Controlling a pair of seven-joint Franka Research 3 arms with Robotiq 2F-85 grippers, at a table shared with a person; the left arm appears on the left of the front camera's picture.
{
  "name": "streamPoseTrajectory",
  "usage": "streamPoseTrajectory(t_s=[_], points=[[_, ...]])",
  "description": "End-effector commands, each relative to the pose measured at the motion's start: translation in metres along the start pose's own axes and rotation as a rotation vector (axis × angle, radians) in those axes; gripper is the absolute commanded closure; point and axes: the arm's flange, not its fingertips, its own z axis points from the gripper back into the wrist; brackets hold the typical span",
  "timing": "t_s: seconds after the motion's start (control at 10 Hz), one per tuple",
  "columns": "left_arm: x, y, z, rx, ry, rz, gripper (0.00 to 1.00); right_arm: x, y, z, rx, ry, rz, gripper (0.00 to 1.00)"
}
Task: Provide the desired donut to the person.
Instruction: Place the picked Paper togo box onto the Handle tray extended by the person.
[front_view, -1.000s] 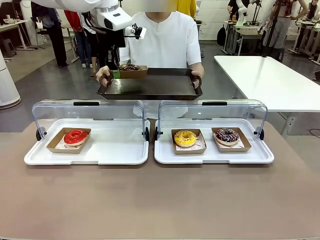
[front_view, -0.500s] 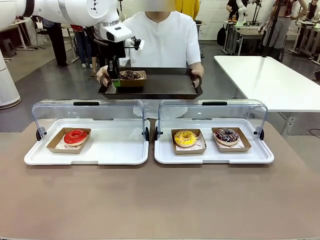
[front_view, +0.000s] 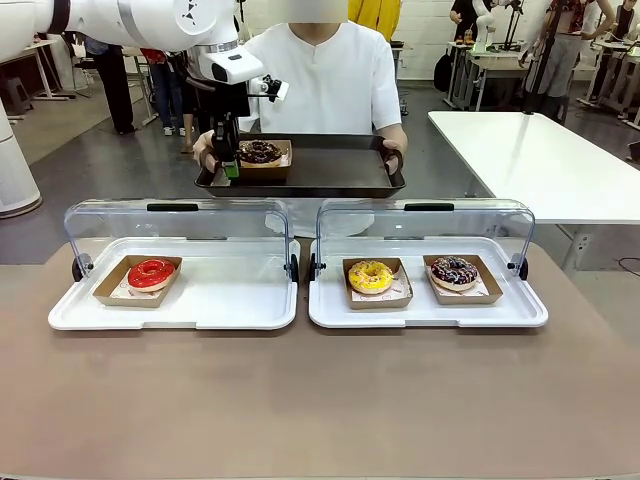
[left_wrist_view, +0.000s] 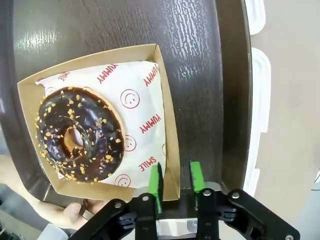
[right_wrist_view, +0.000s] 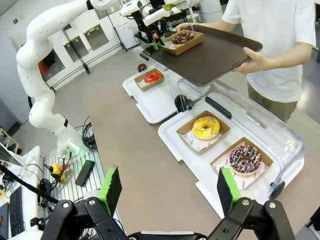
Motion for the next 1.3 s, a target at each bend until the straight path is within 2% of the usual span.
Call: streamPoseTrajectory(t_s=[0.0, 0.8, 1.0, 1.2], points=[[0.001, 0.008, 0.008, -0.018, -0.016, -0.015, 0.0, 0.0, -0.001, -0.001, 0.01, -0.019, 0.007, 0.0], [-0.002, 0.004, 0.014, -0.023, -0.01, -0.007, 0.0, 0.0, -0.001, -0.001, 0.01, -0.019, 0.007, 0.0], [-0.024, -0.026, 0.025, -0.039, -0.032, -0.019, 0.0, 0.0, -0.001, -0.001, 0.01, -0.019, 0.007, 0.0], [-0.06, -0.077, 0.041, -0.046, -0.089, -0.036, 0.0, 0.0, -0.001, -0.001, 0.01, -0.019, 0.007, 0.0]])
